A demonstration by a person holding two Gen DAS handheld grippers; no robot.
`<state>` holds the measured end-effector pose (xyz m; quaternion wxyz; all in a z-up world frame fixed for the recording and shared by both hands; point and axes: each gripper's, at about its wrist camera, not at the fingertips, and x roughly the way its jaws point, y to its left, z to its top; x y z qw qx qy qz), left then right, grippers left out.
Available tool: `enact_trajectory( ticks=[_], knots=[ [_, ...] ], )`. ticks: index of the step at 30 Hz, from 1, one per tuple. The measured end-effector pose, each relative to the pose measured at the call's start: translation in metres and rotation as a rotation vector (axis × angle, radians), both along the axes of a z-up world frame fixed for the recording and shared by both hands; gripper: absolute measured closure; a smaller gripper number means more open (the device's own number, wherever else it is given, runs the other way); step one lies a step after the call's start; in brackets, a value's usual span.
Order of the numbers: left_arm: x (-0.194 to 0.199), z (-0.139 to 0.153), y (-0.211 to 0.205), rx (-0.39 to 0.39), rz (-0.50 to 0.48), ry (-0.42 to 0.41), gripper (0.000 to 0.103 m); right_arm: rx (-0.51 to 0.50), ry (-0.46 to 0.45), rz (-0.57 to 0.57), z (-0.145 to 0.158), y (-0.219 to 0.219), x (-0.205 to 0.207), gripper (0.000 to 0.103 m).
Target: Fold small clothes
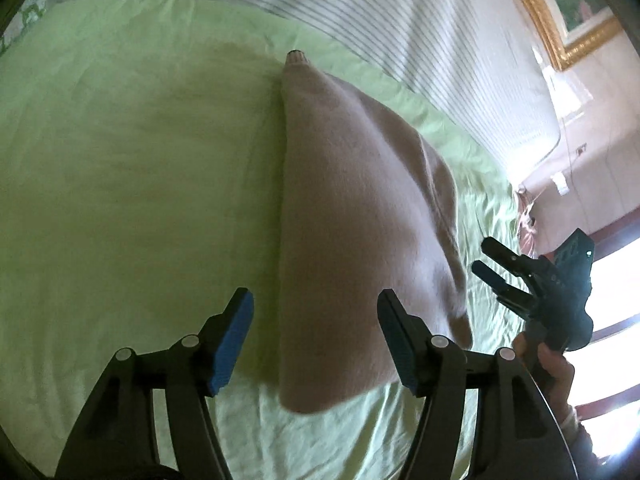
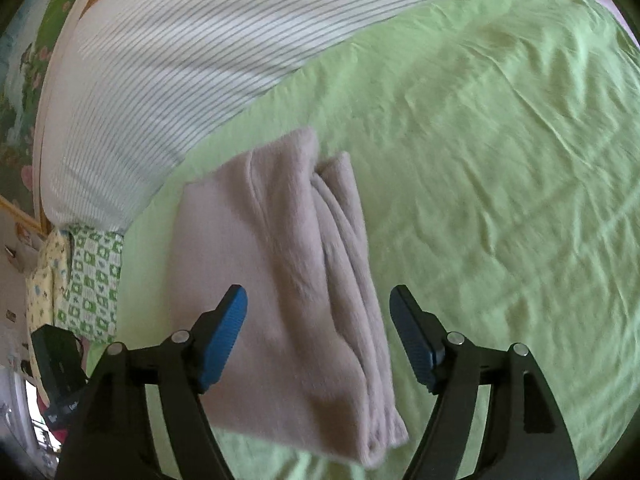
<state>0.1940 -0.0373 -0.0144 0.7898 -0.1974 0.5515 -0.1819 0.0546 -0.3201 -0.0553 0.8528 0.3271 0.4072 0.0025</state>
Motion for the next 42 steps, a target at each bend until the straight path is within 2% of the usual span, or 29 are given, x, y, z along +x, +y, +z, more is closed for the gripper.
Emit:
enact_trajectory(
  ticks=[8, 11, 12, 15, 18, 22, 33, 37, 38, 40, 41, 42],
  knots=[
    [0.020, -0.006, -0.011, -0.017, 0.003, 0.017, 0.037, -0.018, 0.048, 0.045, -0.017, 0.011, 0.045, 0.028],
    [0.025, -0.010, -0.011, -0.021, 0.001, 0.026, 0.037, -0.122, 0.127, 0.022, -0.032, 0.012, 0.049, 0.029],
    [0.027, -0.012, -0.012, -0.021, 0.000, 0.029, 0.037, -0.121, 0.136, 0.008, -0.038, 0.007, 0.046, 0.029],
    [0.032, -0.017, -0.013, -0.019, -0.005, 0.040, 0.035, -0.065, 0.116, -0.018, -0.044, -0.005, 0.035, 0.030],
    [0.042, -0.020, -0.017, -0.018, -0.016, 0.042, 0.034, -0.067, 0.103, -0.013, -0.037, -0.005, 0.030, 0.030],
    [0.055, -0.026, -0.023, -0.029, -0.031, 0.057, 0.031, 0.022, 0.064, 0.021, -0.033, -0.008, 0.025, 0.030],
    [0.070, -0.056, -0.024, -0.098, -0.002, 0.133, 0.014, 0.062, 0.093, 0.052, -0.051, -0.002, 0.025, 0.030],
    [0.069, -0.063, -0.025, -0.118, 0.006, 0.130, 0.014, 0.076, 0.095, 0.061, -0.054, -0.007, 0.024, 0.030],
    [0.070, -0.064, -0.025, -0.123, 0.005, 0.126, 0.017, 0.078, 0.097, 0.065, -0.054, -0.007, 0.025, 0.033],
    [0.070, -0.065, -0.028, -0.141, 0.001, 0.124, 0.026, 0.110, 0.106, 0.085, -0.057, -0.005, 0.029, 0.041],
    [0.071, -0.066, -0.029, -0.171, -0.008, 0.130, 0.036, 0.122, 0.115, 0.089, -0.059, -0.004, 0.031, 0.044],
    [0.071, -0.066, -0.030, -0.172, -0.006, 0.131, 0.037, 0.122, 0.115, 0.089, -0.059, -0.003, 0.031, 0.046]
  ],
)
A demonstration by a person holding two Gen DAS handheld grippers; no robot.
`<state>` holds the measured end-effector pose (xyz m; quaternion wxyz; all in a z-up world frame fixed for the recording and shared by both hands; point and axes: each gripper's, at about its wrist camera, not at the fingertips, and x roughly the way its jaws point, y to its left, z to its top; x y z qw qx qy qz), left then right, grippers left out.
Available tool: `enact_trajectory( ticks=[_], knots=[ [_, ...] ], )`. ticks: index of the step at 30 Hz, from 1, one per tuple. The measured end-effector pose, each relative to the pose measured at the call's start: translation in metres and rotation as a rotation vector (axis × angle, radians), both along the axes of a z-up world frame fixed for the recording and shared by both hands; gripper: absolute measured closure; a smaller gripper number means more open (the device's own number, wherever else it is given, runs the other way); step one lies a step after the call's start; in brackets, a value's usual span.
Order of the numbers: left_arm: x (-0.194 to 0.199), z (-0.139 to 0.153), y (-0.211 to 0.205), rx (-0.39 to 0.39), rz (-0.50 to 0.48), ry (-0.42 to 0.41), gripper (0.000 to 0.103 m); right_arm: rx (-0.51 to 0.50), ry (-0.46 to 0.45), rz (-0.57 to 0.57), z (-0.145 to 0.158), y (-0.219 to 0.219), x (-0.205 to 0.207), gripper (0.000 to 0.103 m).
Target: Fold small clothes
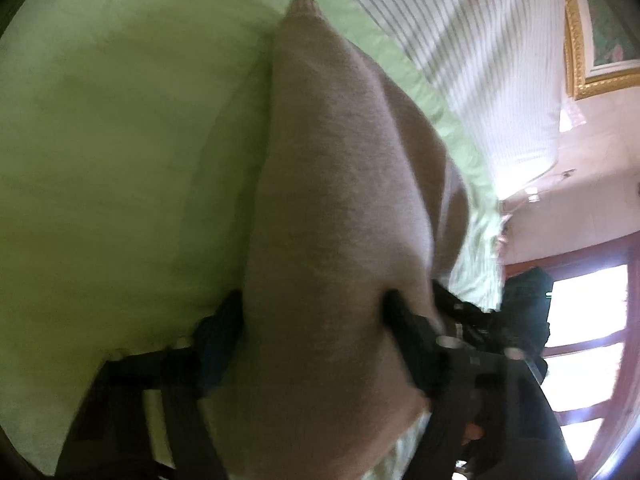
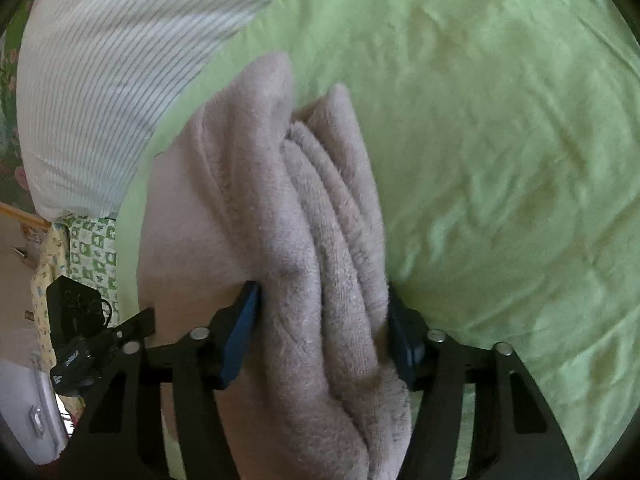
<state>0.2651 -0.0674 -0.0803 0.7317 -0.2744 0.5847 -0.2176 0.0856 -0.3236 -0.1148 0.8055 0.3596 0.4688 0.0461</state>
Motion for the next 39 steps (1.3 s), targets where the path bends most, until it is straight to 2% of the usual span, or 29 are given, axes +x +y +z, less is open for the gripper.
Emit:
enact_trajectory(
  ticks=[2, 6, 10, 14, 17, 22, 28, 33, 36, 39],
  knots=[
    [-0.001, 0.002, -0.002, 0.017, -0.007, -0.017, 0.041, 0.008, -0.004, -0.001, 0.001, 0.005, -0.001, 0.058],
    [-0.005, 0.011, 0.000, 0.009, -0.016, -0.057, 0.058, -0.052, -0.042, -0.016, 0.016, 0.019, -0.009, 0.067],
    [-0.019, 0.033, 0.011, 0.010, -0.002, -0.130, 0.060, -0.068, -0.109, -0.004, 0.039, 0.035, -0.016, 0.071],
    [-0.037, 0.055, 0.042, 0.017, 0.052, -0.185, 0.060, -0.075, -0.176, 0.081, 0.061, 0.068, -0.015, 0.073],
    [-0.051, 0.068, 0.075, 0.016, 0.116, -0.203, 0.060, -0.038, -0.211, 0.136, 0.069, 0.091, -0.010, 0.073],
    [-0.077, 0.074, 0.118, 0.043, 0.203, -0.225, 0.060, -0.010, -0.246, 0.244, 0.075, 0.131, 0.009, 0.073],
    [-0.087, 0.055, 0.146, 0.061, 0.262, -0.185, 0.060, -0.007, -0.207, 0.330, 0.060, 0.170, 0.021, 0.073],
    [-0.092, 0.029, 0.150, 0.102, 0.252, -0.132, 0.059, -0.017, -0.140, 0.338, 0.039, 0.180, 0.023, 0.073],
    [-0.092, 0.020, 0.151, 0.115, 0.256, -0.116, 0.055, -0.010, -0.100, 0.320, 0.027, 0.171, 0.023, 0.068],
    [-0.090, 0.024, 0.147, 0.141, 0.262, -0.109, 0.052, 0.001, -0.075, 0.314, 0.025, 0.166, 0.022, 0.060]
  ],
)
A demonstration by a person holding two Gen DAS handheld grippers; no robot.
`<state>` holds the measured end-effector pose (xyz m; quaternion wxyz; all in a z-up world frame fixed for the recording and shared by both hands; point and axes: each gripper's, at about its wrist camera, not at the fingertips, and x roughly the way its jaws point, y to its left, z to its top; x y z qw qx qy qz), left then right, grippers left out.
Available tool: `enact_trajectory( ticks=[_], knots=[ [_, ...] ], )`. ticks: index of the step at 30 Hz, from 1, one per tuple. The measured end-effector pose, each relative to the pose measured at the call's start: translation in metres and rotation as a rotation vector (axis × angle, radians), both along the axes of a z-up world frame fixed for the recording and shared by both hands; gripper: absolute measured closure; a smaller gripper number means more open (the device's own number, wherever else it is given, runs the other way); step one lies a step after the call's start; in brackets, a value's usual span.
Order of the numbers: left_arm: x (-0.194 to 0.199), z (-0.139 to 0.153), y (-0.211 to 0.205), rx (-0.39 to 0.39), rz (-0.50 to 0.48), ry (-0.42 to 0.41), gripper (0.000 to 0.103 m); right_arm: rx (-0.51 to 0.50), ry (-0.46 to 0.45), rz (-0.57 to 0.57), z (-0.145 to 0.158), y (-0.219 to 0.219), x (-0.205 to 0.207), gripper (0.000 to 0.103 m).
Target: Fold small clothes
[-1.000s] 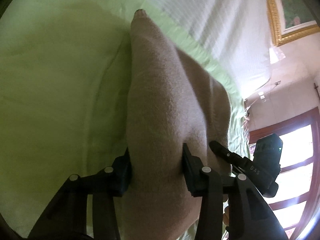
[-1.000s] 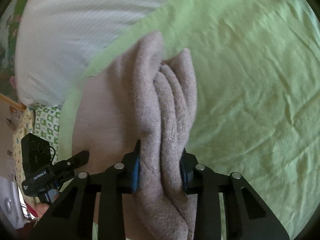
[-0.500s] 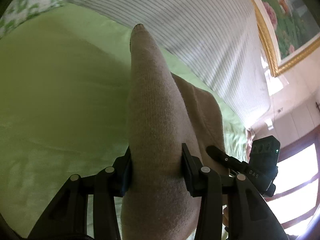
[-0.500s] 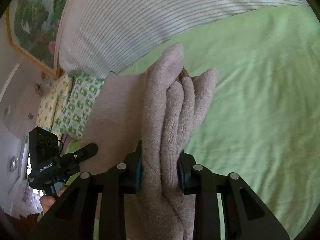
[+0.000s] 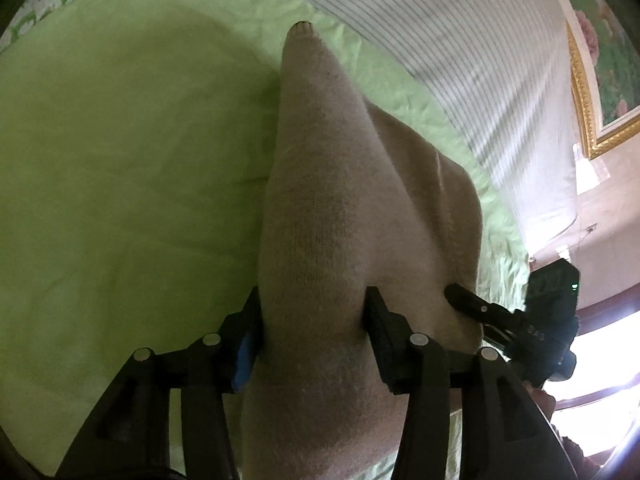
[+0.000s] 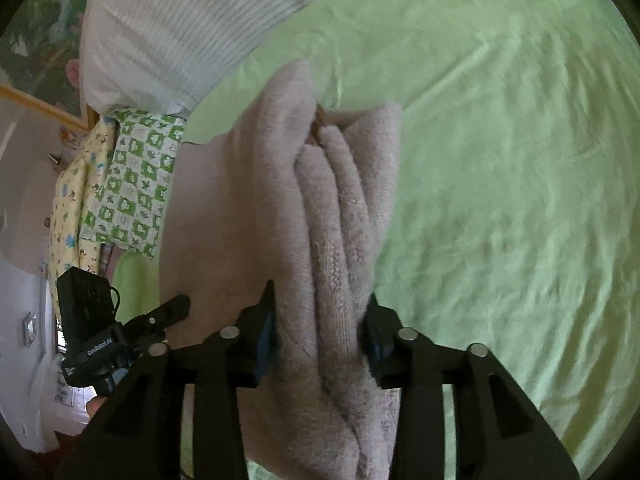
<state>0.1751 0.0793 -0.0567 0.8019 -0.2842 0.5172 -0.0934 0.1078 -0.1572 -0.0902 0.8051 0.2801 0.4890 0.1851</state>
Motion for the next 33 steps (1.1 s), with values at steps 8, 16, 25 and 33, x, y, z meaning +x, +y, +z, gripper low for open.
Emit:
enact_trajectory(
  ticks=[8, 16, 25, 33],
  knots=[
    [-0.023, 0.019, 0.013, 0.067, 0.015, -0.001, 0.048, -0.038, -0.046, -0.011, 0.029, -0.012, -0.035, 0.060],
    [-0.082, 0.024, 0.026, 0.088, 0.019, 0.022, 0.048, -0.035, -0.061, 0.006, 0.039, -0.020, -0.091, 0.060],
    [-0.135, 0.008, 0.007, 0.204, -0.081, 0.070, 0.048, -0.076, -0.030, 0.050, 0.022, -0.006, -0.118, 0.060],
    [-0.123, 0.006, -0.016, 0.302, -0.120, 0.036, 0.050, -0.152, -0.047, 0.089, 0.022, 0.006, -0.118, 0.080]
  ],
)
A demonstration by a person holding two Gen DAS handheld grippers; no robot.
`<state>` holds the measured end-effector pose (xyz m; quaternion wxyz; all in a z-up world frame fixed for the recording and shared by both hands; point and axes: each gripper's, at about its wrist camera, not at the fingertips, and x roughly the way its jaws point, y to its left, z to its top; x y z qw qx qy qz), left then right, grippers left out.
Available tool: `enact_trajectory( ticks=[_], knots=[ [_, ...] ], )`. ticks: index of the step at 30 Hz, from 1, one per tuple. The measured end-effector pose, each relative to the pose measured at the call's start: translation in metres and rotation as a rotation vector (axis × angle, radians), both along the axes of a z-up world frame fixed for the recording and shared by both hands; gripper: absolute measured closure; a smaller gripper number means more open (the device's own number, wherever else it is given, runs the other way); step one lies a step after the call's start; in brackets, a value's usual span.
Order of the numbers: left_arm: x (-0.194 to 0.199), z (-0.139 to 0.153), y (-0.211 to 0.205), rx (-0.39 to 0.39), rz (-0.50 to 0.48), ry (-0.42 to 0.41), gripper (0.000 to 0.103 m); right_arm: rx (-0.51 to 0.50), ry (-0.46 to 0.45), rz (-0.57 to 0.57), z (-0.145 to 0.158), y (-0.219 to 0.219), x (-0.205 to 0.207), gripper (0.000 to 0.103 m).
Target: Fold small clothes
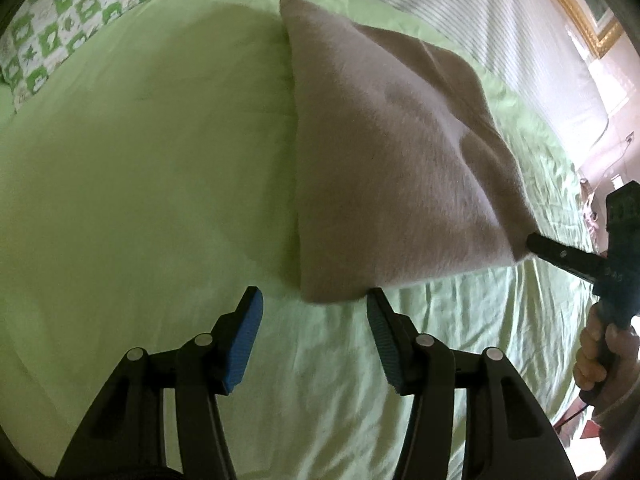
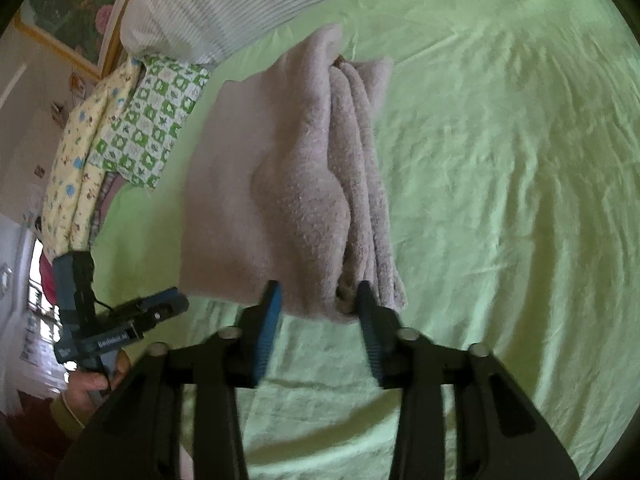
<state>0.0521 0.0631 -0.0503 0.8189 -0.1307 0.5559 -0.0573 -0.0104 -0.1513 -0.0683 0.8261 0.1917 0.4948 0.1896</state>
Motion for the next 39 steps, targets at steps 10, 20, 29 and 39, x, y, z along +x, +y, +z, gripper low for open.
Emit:
enact_trajectory(
  ticks=[10, 20, 29, 39],
  knots=[
    [0.019, -0.016, -0.013, 0.001, -0.007, 0.037, 0.054, -0.075, 0.079, -0.029, -0.019, -0.008, -0.004, 0.095],
    [0.011, 0.039, 0.005, -0.085, 0.029, -0.058, 0.055, -0.014, -0.027, -0.101, 0.032, -0.018, -0.004, 0.089],
    [0.074, 0.054, -0.006, -0.115, 0.012, -0.123, 0.055, -0.011, -0.105, -0.102, 0.048, 0.027, 0.074, 0.089],
    [0.110, 0.021, -0.020, -0.134, -0.068, -0.058, 0.053, -0.007, 0.073, -0.259, -0.010, 0.014, 0.118, 0.103]
  ],
)
